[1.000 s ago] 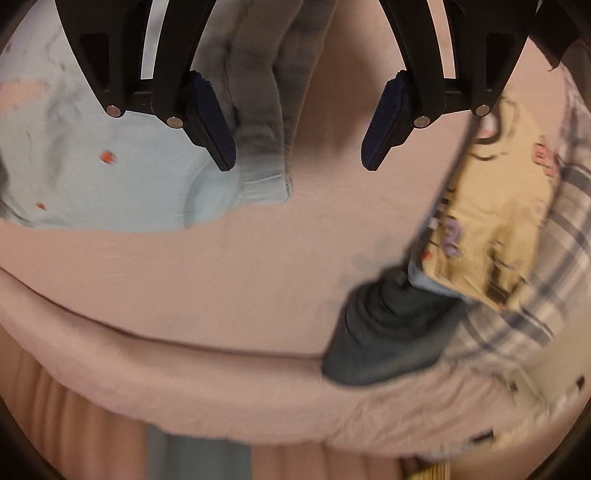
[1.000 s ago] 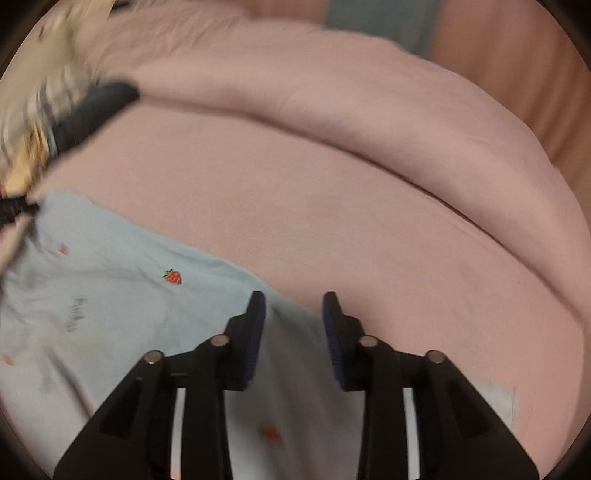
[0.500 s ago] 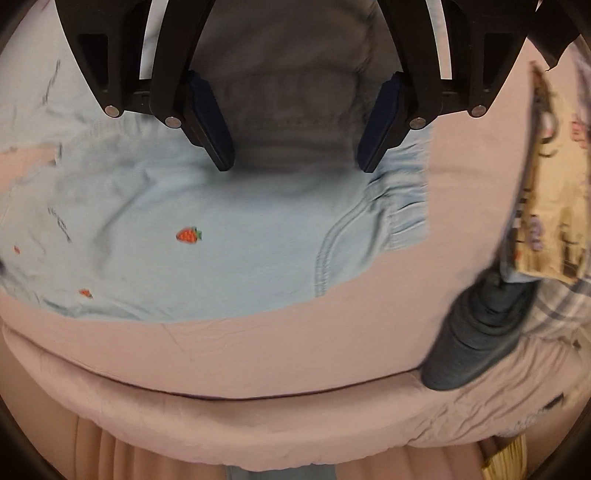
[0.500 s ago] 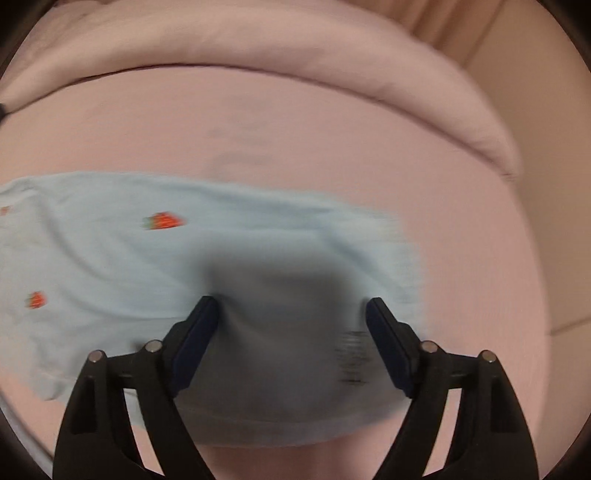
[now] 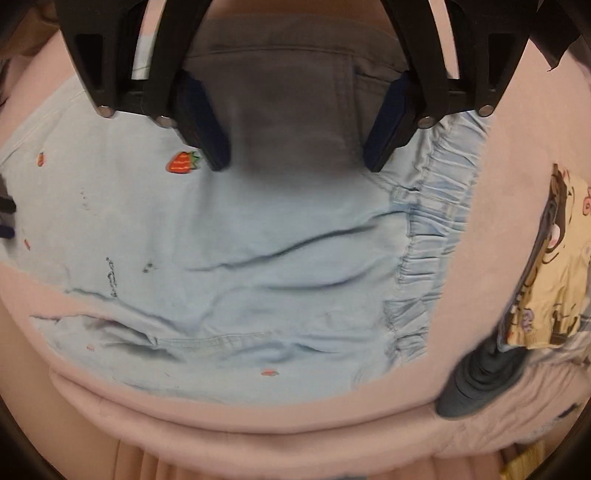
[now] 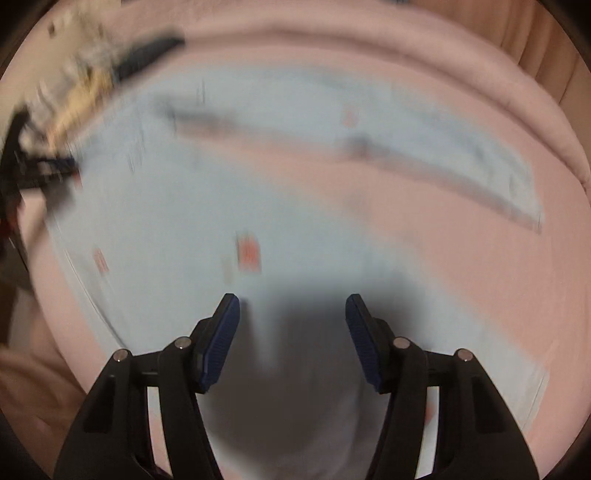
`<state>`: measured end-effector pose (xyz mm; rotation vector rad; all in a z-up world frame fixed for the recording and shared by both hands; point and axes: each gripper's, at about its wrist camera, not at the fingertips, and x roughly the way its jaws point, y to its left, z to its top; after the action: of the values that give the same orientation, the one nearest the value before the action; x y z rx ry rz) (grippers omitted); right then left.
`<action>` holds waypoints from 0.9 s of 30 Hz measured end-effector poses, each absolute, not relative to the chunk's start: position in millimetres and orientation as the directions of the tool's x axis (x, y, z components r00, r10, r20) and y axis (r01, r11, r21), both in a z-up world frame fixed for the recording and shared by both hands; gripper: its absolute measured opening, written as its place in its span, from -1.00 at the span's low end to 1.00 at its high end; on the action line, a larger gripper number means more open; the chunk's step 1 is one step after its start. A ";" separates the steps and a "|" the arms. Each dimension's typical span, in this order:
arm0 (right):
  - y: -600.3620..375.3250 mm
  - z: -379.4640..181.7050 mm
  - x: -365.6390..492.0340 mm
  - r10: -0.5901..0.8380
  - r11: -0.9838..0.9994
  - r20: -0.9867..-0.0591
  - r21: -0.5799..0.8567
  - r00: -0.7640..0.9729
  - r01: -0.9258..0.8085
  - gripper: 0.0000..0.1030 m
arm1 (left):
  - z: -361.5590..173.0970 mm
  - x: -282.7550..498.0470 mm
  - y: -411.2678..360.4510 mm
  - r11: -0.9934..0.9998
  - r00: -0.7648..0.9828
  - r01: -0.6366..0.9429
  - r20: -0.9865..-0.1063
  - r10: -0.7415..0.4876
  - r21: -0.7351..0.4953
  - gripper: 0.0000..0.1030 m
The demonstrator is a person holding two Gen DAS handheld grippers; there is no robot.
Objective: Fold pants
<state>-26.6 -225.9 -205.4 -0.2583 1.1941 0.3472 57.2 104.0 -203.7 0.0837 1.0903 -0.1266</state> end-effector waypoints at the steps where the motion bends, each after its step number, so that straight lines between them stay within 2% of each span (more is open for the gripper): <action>1: -227.6 -203.7 -31.5 0.142 0.916 -0.925 -0.013 0.353 -0.401 0.13 | -202.2 56.1 110.2 0.992 0.450 0.127 -0.890 -0.074 -0.018 0.54; 2: -233.5 -200.4 -37.4 0.162 0.919 -0.909 -0.003 0.384 -0.394 0.13 | -197.1 54.9 115.1 0.994 0.432 0.105 -0.899 -0.072 -0.029 0.53; 4: -245.8 -194.5 -36.1 0.092 0.956 -0.925 -0.021 0.369 -0.291 0.13 | -185.4 47.2 115.8 0.996 0.443 0.094 -0.896 -0.036 0.006 0.53; 5: -245.7 -186.2 -37.6 0.071 0.961 -0.922 -0.040 0.382 -0.274 0.19 | -177.4 39.2 113.3 0.993 0.460 0.111 -0.888 -0.024 0.030 0.53; 7: -230.8 -162.2 -56.4 0.112 0.933 -0.889 -0.061 0.445 -0.355 0.20 | -164.5 21.0 105.2 0.989 0.471 0.146 -0.881 -0.040 0.033 0.53; 11: -197.3 -146.4 -87.3 0.300 0.834 -0.853 0.016 0.428 -0.552 0.14 | -160.9 1.2 112.8 0.991 0.446 0.109 -0.886 -0.124 -0.084 0.53; 14: -159.2 -169.4 -89.4 0.251 0.779 -0.879 -0.065 0.405 -0.623 0.12 | -166.5 -8.3 124.6 0.969 0.407 0.024 -0.883 -0.234 -0.246 0.53; 16: -163.7 -184.7 -80.5 0.229 0.765 -0.898 -0.074 0.377 -0.640 0.04 | -174.7 -8.8 128.4 0.944 0.384 -0.035 -0.877 -0.290 -0.328 0.53; 19: -168.8 -191.1 -82.3 0.193 0.754 -0.897 -0.123 0.397 -0.646 -0.18 | -191.3 2.4 132.2 0.923 0.372 -0.137 -0.882 -0.289 -0.361 0.53; 20: -171.3 -190.8 -77.0 0.194 0.754 -0.897 -0.122 0.397 -0.645 -0.43 | -194.8 5.5 135.7 0.903 0.385 -0.182 -0.873 -0.299 -0.390 0.38; 21: -171.9 -190.1 -72.1 0.200 0.755 -0.899 -0.112 0.389 -0.647 -0.55 | -196.7 9.3 139.6 0.879 0.399 -0.219 -0.861 -0.314 -0.422 0.24; 22: -186.8 -190.0 -86.7 0.200 0.753 -0.899 -0.114 0.390 -0.648 -0.59 | -196.3 10.7 141.8 0.865 0.417 -0.236 -0.851 -0.321 -0.442 -0.21; 23: -192.1 -185.8 -93.9 0.199 0.744 -0.898 -0.121 0.392 -0.657 -0.70 | -195.7 12.2 144.1 0.862 0.424 -0.252 -0.851 -0.310 -0.440 -0.55; 25: -197.5 -175.4 -101.7 0.205 0.723 -0.900 -0.126 0.385 -0.680 -0.75 | -195.0 10.0 145.0 0.875 0.411 -0.242 -0.861 -0.299 -0.420 -0.67; 27: -208.0 -169.6 -111.9 0.237 0.717 -0.902 -0.089 0.361 -0.692 -0.79 | -196.5 3.5 145.4 0.885 0.397 -0.222 -0.867 -0.301 -0.409 -0.71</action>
<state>-111.9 -208.0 -169.6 -0.5067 1.0394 0.6323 3.5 145.4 -196.5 -0.5109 1.1761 -0.0532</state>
